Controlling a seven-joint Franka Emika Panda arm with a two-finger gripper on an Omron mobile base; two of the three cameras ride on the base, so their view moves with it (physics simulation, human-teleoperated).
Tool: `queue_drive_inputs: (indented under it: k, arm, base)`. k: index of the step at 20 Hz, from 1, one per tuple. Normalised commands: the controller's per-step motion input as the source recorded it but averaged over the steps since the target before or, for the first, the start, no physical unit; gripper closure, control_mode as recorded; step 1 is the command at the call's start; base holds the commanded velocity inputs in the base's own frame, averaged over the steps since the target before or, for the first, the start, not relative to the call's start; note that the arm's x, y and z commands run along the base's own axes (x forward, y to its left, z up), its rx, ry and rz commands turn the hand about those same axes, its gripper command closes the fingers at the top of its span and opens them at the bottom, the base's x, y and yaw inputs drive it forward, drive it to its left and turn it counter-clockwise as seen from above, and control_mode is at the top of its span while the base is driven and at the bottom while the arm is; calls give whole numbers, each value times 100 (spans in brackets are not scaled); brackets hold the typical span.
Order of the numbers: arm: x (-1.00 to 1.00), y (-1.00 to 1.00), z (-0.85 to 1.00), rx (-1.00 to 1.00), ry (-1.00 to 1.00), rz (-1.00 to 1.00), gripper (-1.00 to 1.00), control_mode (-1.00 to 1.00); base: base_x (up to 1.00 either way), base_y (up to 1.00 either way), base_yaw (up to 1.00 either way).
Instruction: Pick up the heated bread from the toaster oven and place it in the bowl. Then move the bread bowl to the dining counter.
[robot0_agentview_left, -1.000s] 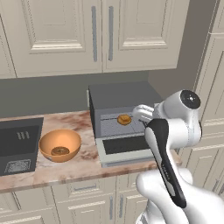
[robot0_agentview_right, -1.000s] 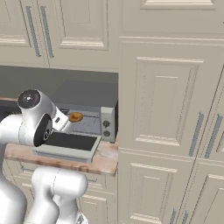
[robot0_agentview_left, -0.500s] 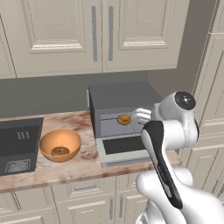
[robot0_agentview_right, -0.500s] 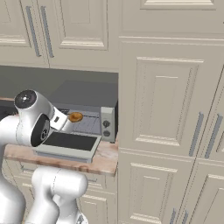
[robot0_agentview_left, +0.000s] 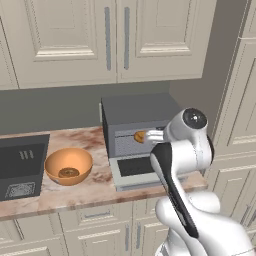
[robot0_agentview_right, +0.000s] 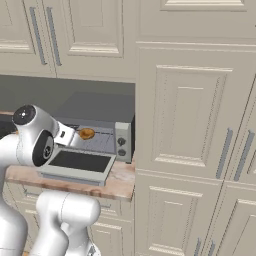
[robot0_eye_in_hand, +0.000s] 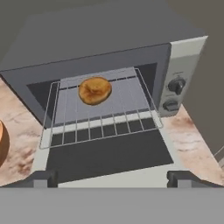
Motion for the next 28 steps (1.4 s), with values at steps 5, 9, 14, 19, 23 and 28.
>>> queue_drive_inputs:
  k: [5,9,14,19,23,28]
  arm:
    - [27,8,-16,-8,0,13,-100,-100]
    - [30,12,-19,-5,0,12,-100,-100]
    - [44,13,-10,-4,0,5,-100,-100]
    - [48,19,-1,-4,0,1,-100,-100]
    - [44,6,-1,-2,0,0,-100,-100]
    - [31,0,-11,0,-1,1,-100,-100]
  base:
    - [0,0,0]
    - [0,0,0]
    - [0,0,0]
    - [0,0,0]
    - [0,0,0]
    - [0,0,0]
